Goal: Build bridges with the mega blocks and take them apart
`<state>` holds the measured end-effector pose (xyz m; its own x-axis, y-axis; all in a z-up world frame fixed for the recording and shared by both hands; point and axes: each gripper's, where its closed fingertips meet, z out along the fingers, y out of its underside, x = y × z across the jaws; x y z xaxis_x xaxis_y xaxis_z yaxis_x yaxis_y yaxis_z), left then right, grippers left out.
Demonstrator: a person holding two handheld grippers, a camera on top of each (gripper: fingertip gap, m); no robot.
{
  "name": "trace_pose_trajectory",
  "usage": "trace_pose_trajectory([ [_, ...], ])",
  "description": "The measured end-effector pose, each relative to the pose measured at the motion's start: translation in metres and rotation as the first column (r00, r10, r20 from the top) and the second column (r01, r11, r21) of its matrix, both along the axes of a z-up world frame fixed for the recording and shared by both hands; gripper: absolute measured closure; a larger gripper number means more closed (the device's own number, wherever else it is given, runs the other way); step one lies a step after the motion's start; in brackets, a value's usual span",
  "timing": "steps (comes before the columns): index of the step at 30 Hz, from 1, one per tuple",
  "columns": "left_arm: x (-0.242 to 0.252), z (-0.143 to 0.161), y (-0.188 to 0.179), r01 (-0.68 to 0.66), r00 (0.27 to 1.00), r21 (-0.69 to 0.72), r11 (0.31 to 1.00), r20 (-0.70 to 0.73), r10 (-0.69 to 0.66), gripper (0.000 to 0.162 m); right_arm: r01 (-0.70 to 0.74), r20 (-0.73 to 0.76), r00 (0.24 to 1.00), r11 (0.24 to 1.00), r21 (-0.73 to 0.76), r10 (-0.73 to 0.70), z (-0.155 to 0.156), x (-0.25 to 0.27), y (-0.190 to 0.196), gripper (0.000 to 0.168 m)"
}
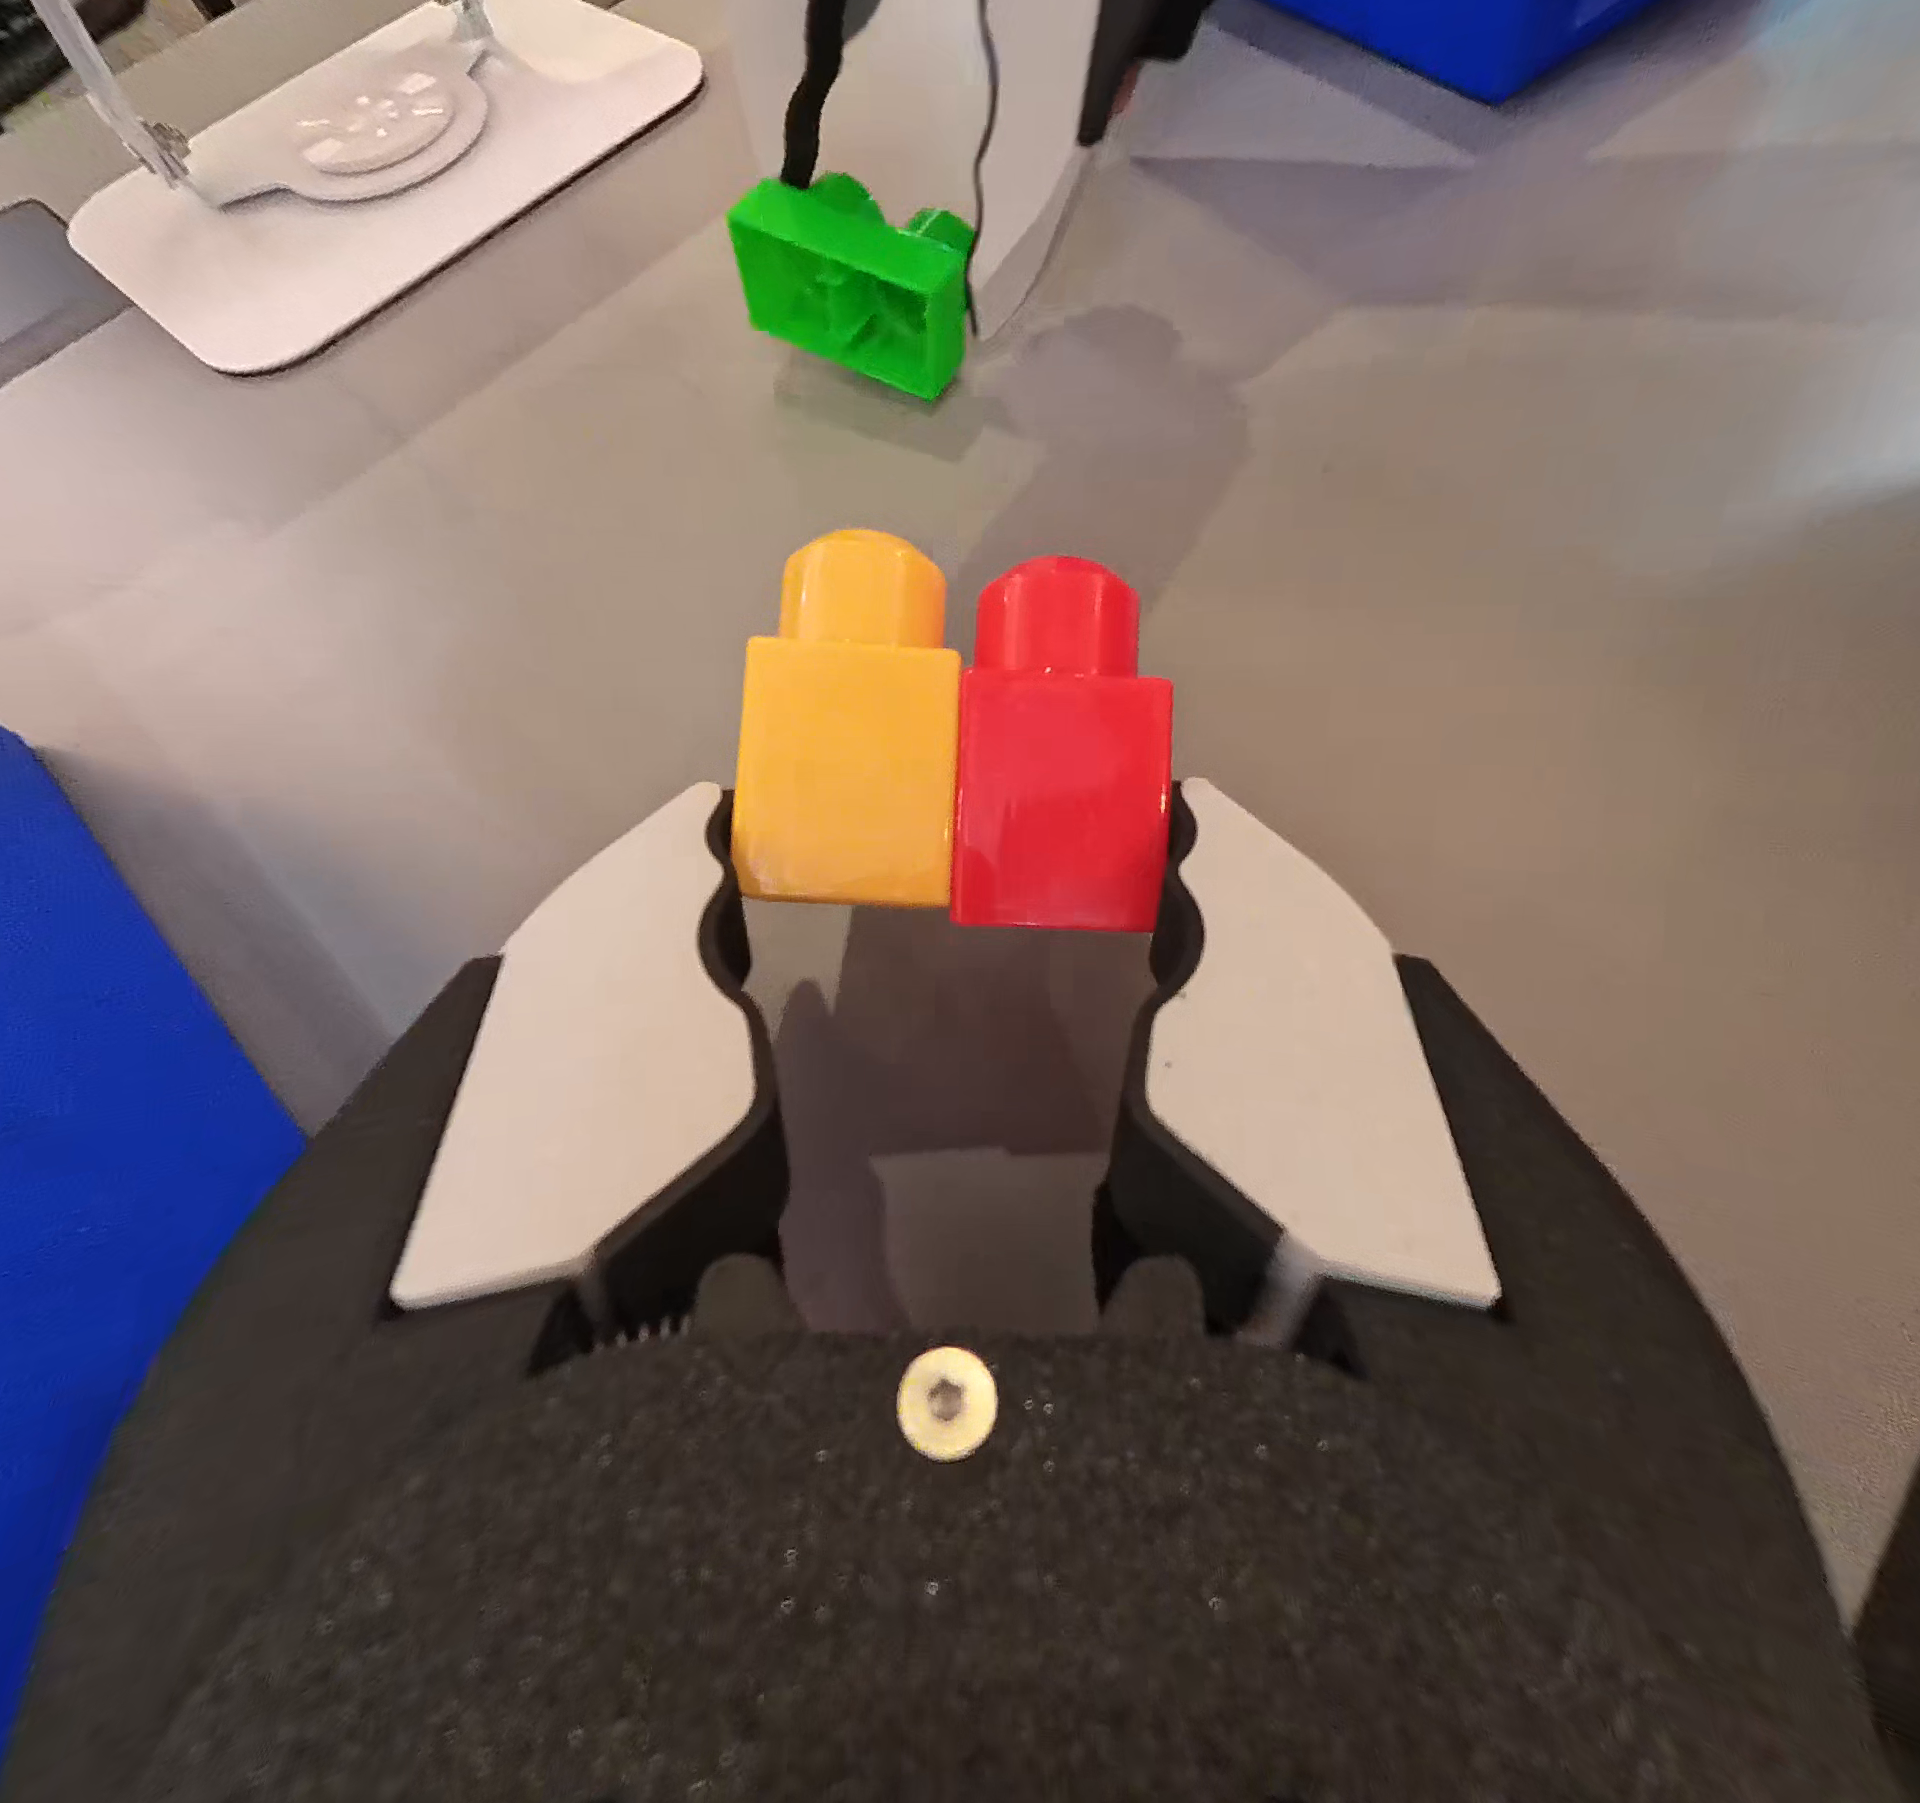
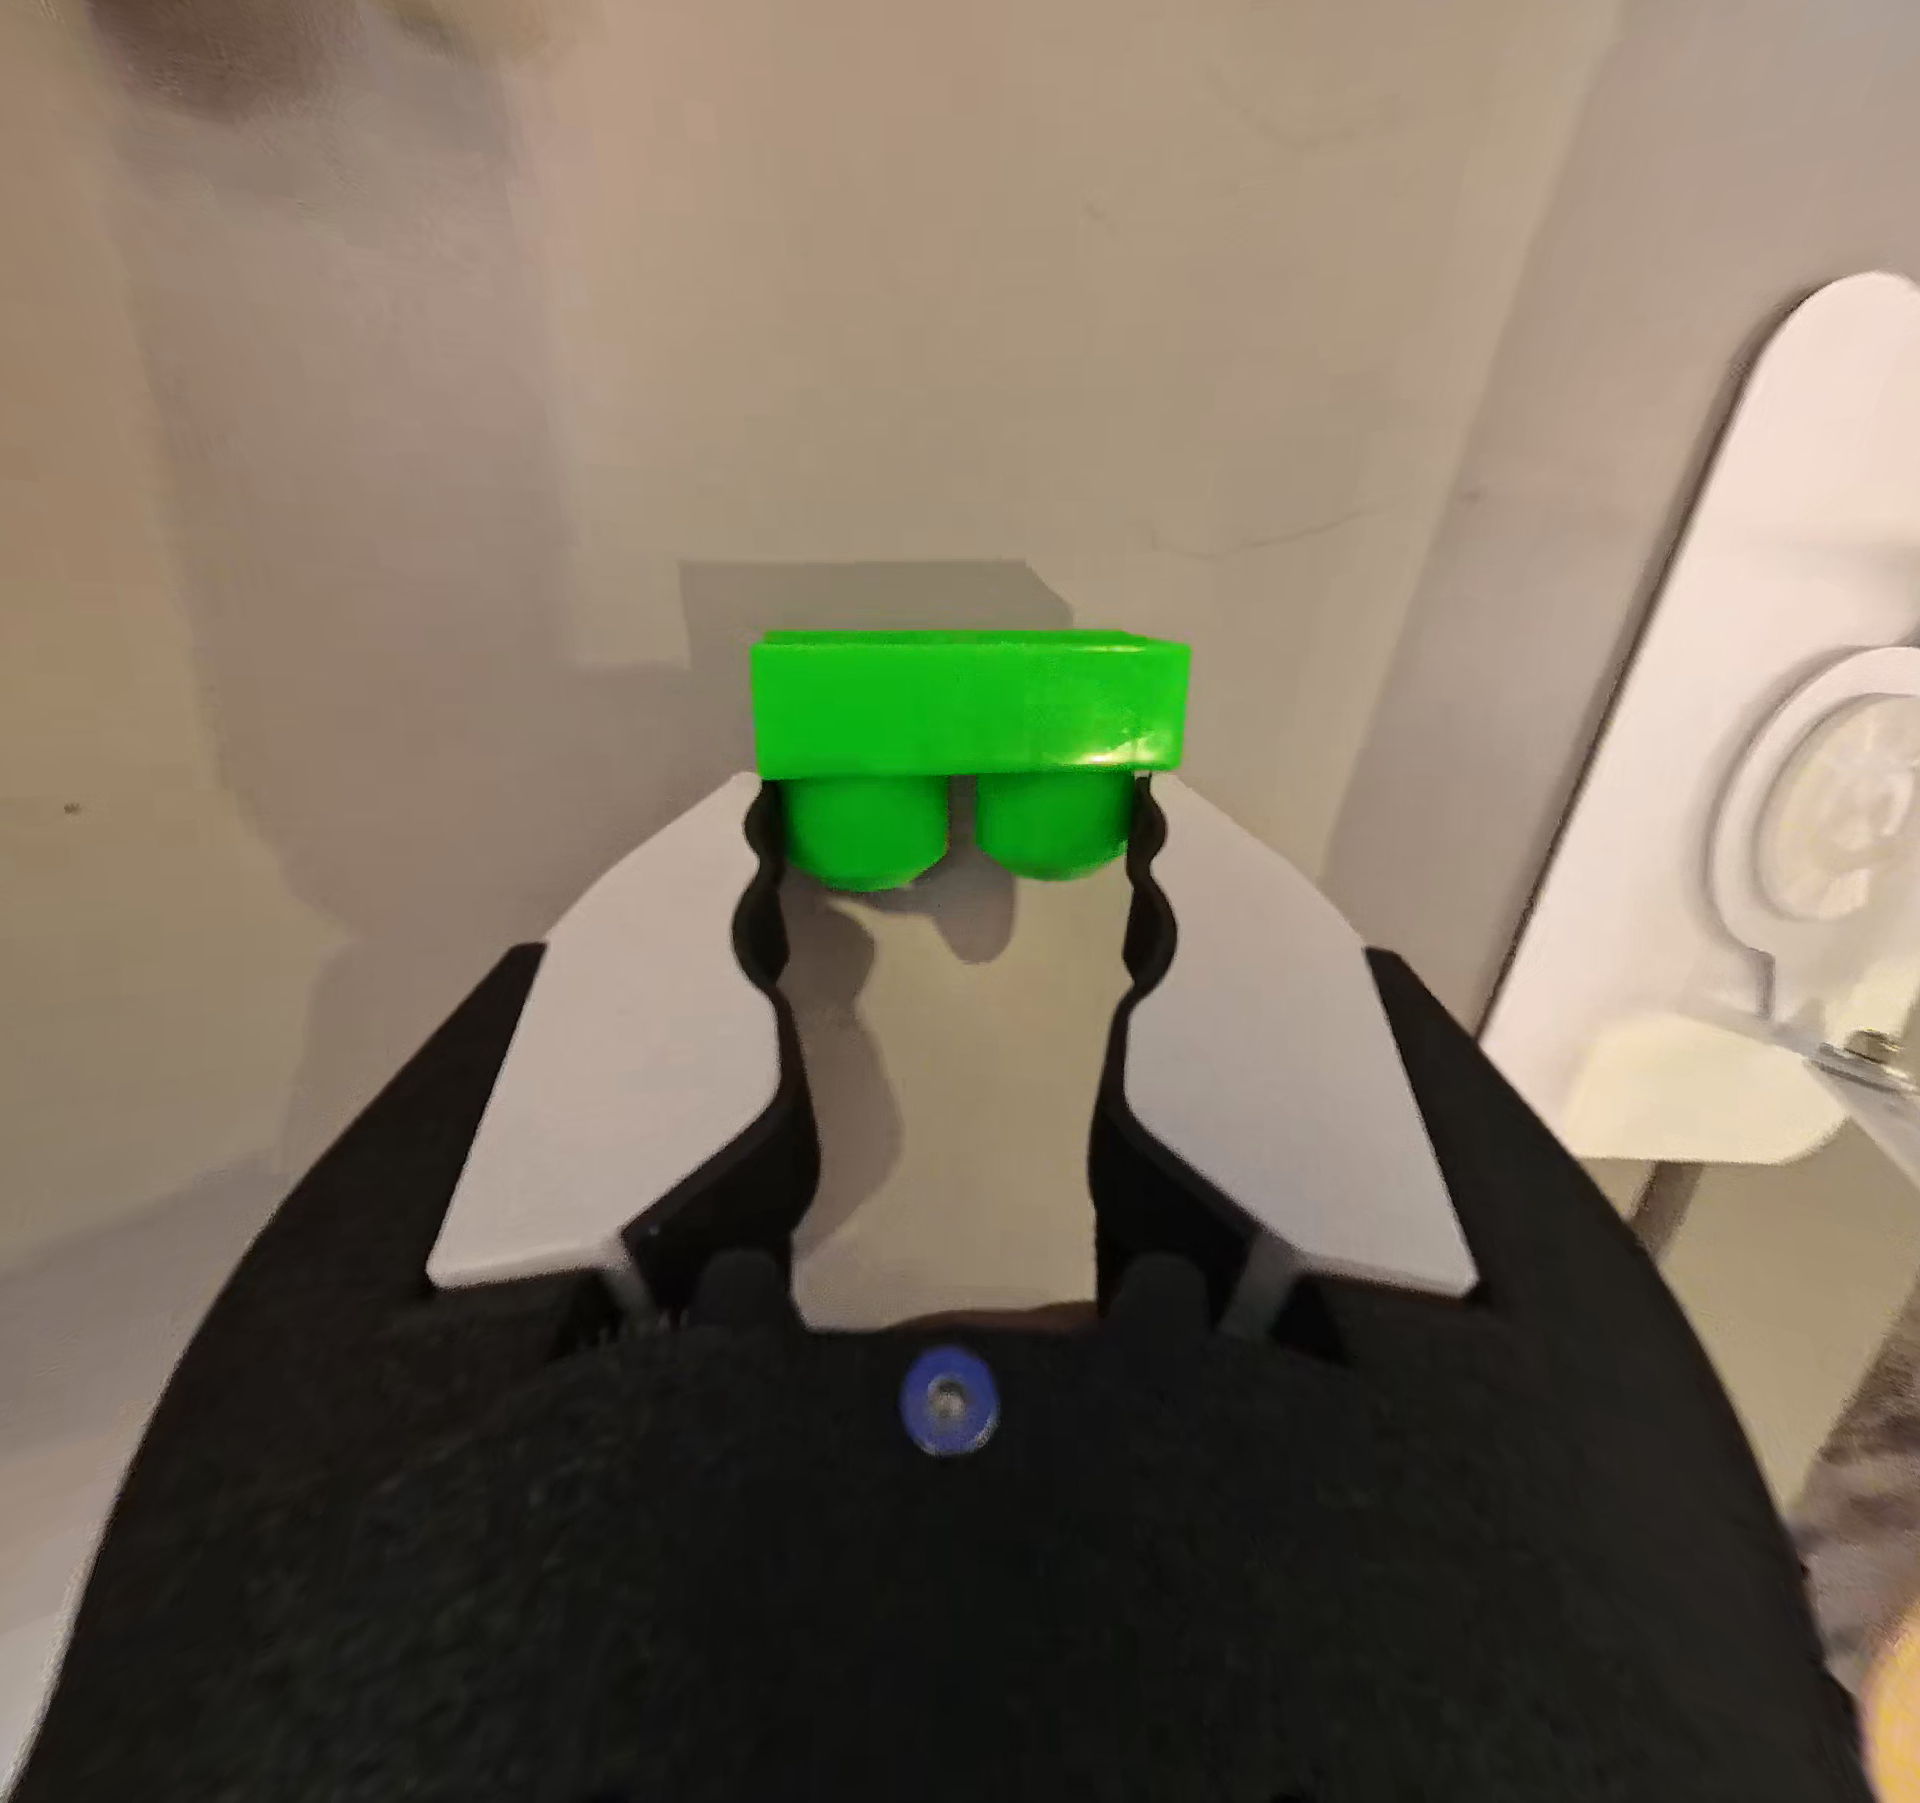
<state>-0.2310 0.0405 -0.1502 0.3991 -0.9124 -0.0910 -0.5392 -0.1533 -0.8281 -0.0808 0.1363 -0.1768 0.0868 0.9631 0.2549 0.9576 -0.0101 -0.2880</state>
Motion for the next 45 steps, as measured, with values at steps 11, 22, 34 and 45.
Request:
trace_pose_trajectory([
  [11,0.045,0.03,-0.003,0.146,0.989,0.058,0.988,-0.042,-0.144,0.086,-0.126,0.043,0.992,0.953,0.277,0.118,0.079,-0.017,-0.088,0.105],
  [22,0.075,0.034,-0.036,0.318,0.946,0.14,0.938,-0.115,-0.303,0.086,-0.151,0.038,0.989,0.958,0.246,0.146,0.072,-0.029,-0.129,0.105],
  [34,0.081,0.027,-0.047,0.356,0.935,0.092,0.93,-0.04,-0.354,0.087,-0.112,-0.14,0.981,0.98,0.163,0.136,0.071,-0.042,-0.143,0.106],
  [45,0.066,0.034,-0.039,0.316,0.948,0.124,0.941,0.002,-0.319,0.087,0.057,-0.34,0.939,0.998,0.004,-0.052,0.075,-0.029,-0.143,0.09],
])
